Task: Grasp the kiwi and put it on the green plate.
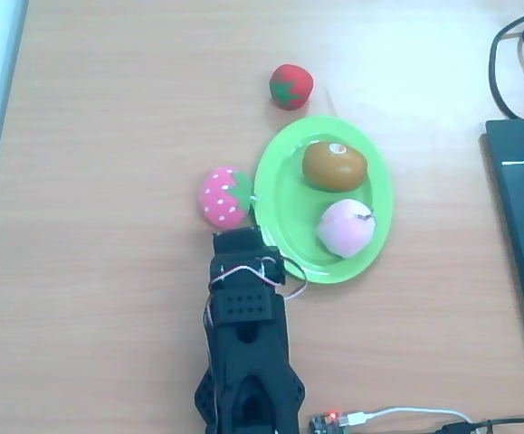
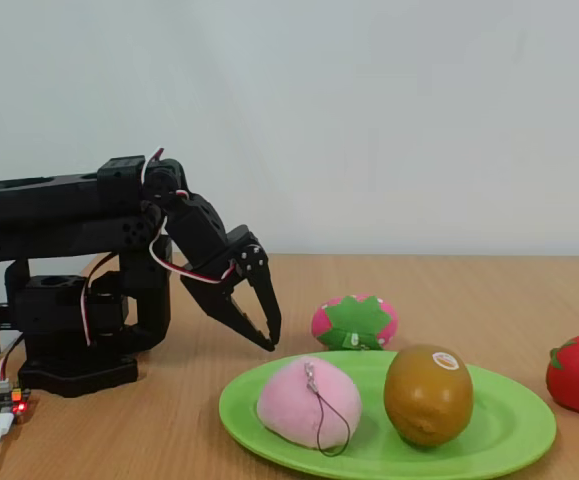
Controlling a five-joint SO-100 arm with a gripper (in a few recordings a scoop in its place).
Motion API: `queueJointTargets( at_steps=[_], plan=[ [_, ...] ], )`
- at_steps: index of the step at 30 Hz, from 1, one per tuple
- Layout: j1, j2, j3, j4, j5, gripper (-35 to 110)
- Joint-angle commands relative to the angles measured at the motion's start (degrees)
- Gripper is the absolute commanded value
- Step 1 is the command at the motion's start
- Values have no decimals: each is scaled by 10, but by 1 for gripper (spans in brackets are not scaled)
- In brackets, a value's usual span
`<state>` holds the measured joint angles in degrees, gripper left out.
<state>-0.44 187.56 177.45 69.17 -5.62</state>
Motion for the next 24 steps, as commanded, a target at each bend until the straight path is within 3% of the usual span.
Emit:
queueJointTargets(
  at_steps=[1,24],
  plan=[
    [18,12,4,17,-19,-8],
    [18,12,4,17,-20,-8]
  ],
)
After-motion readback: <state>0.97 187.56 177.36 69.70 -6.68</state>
